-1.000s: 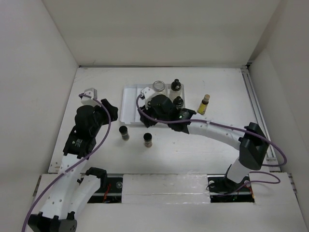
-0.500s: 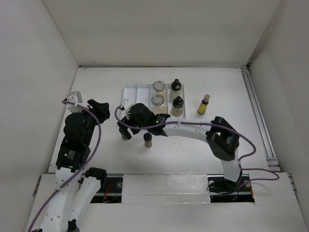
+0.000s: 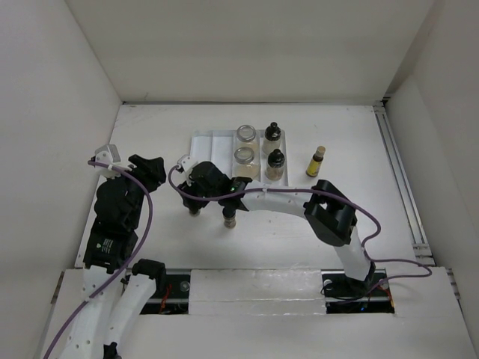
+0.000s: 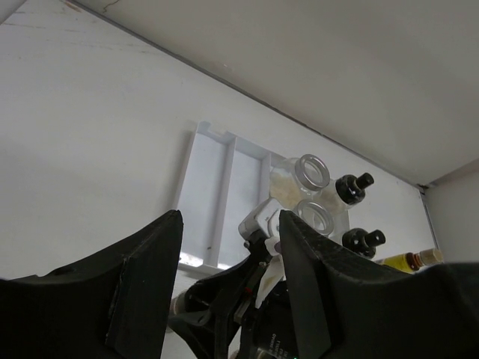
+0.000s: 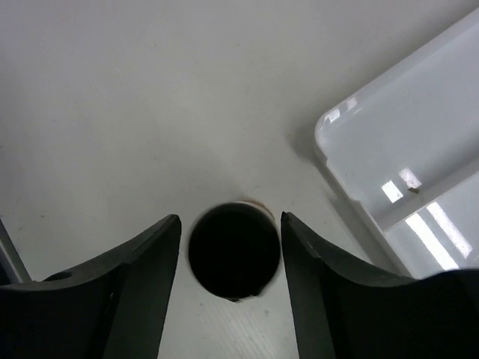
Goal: Organize the condiment bottles
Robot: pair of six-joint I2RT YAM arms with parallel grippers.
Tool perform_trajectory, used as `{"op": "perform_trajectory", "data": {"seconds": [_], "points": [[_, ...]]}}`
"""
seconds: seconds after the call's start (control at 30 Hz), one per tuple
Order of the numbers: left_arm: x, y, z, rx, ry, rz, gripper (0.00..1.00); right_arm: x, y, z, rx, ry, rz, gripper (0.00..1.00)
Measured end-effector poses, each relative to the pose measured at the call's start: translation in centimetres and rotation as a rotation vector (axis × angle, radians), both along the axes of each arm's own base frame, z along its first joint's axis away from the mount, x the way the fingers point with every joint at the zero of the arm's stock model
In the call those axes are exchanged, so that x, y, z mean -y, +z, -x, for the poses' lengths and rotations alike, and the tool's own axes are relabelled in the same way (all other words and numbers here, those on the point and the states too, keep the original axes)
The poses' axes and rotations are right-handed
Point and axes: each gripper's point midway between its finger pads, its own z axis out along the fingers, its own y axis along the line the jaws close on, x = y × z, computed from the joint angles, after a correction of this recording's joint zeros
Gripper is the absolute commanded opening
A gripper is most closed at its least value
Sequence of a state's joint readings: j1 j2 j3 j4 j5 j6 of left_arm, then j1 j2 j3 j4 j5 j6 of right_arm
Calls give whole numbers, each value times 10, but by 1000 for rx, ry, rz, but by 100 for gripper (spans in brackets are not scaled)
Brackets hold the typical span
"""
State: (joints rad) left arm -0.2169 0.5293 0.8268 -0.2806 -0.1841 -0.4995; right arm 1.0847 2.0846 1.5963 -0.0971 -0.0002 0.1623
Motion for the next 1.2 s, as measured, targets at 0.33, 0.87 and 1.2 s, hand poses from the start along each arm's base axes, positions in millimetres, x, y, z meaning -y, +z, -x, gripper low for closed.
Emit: {"op": "perform_trajectory", "data": {"seconds": [0.33, 0.87, 1.2], "points": [[0, 1, 1, 4, 0, 3, 50, 0, 5, -6, 5, -39, -10, 36], [0, 1, 1, 2, 2, 15, 50, 56, 146, -197, 186, -336, -288, 36], [2, -5, -4, -22, -2, 17, 52, 35, 45, -233, 81, -335, -172, 36]]}}
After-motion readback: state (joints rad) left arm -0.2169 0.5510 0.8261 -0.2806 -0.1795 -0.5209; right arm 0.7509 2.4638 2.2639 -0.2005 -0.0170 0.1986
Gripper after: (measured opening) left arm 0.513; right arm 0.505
